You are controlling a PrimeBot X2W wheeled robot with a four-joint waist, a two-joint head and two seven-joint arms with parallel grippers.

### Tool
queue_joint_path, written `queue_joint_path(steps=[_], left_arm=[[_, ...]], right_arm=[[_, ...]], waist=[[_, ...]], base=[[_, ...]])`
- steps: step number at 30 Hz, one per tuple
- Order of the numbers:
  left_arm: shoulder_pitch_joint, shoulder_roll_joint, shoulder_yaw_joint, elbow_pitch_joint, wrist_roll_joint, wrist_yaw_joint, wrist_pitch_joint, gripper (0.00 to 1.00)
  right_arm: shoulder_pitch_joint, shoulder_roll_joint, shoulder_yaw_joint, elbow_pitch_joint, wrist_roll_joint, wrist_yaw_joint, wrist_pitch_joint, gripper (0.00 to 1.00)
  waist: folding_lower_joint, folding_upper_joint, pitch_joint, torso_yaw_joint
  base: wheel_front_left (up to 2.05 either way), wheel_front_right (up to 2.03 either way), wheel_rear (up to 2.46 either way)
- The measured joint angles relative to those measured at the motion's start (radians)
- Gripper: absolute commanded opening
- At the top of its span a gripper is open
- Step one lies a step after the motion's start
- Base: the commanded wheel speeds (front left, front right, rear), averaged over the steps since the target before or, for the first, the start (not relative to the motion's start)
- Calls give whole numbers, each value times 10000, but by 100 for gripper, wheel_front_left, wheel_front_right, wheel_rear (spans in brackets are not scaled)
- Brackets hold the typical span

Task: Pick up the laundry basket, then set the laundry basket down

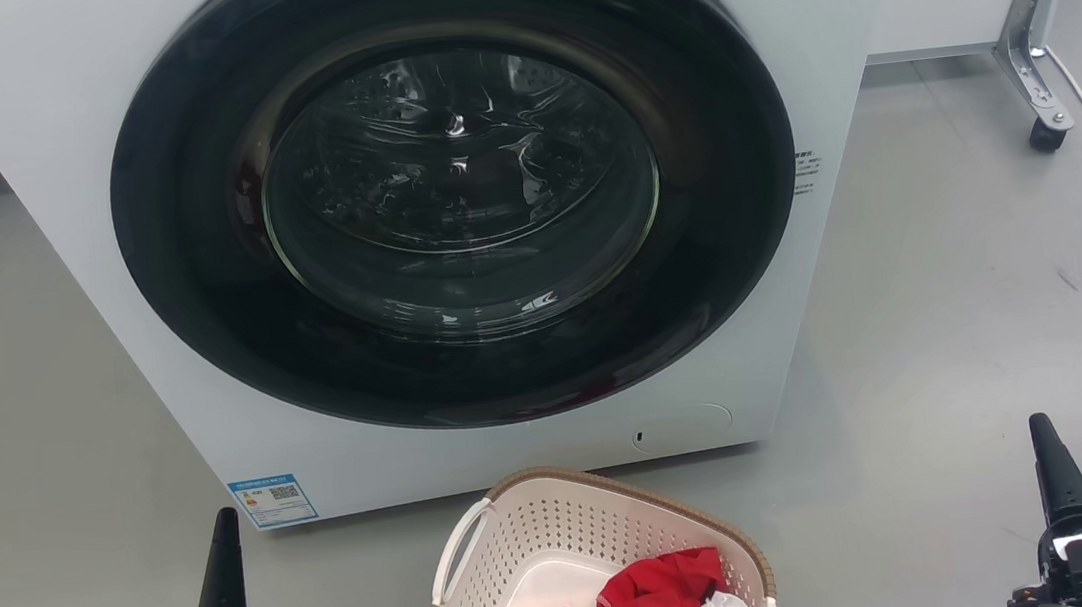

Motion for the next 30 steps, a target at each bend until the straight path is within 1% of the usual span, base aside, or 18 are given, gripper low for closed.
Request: queue_joint_path(steps=[8, 14, 21, 30], left_arm=[[-194, 207, -364, -163, 1312, 261, -290, 100], [-221, 339, -652, -261, 2249, 437, -531, 100], [-394, 523, -961, -291, 3283, 573, -786, 100], [-454, 746, -1448, -295, 4673, 777, -1093, 100]], right_arm=[[-92, -345, 570, -171, -1749, -318, -297, 100], [-117, -573, 903, -268, -2823, -562, -523, 100], [-196, -807, 1277, -324, -3952, -729, -790, 100], [-308, -1116, 1758, -328, -5358, -861, -1112, 100]], waist=[[0, 0, -2, 1], [0, 0, 7, -4], [0, 0, 20, -10], [0, 0, 29, -7]], base=[[0, 0, 0], [0, 0, 0], [0, 0, 0], [0, 0, 0]])
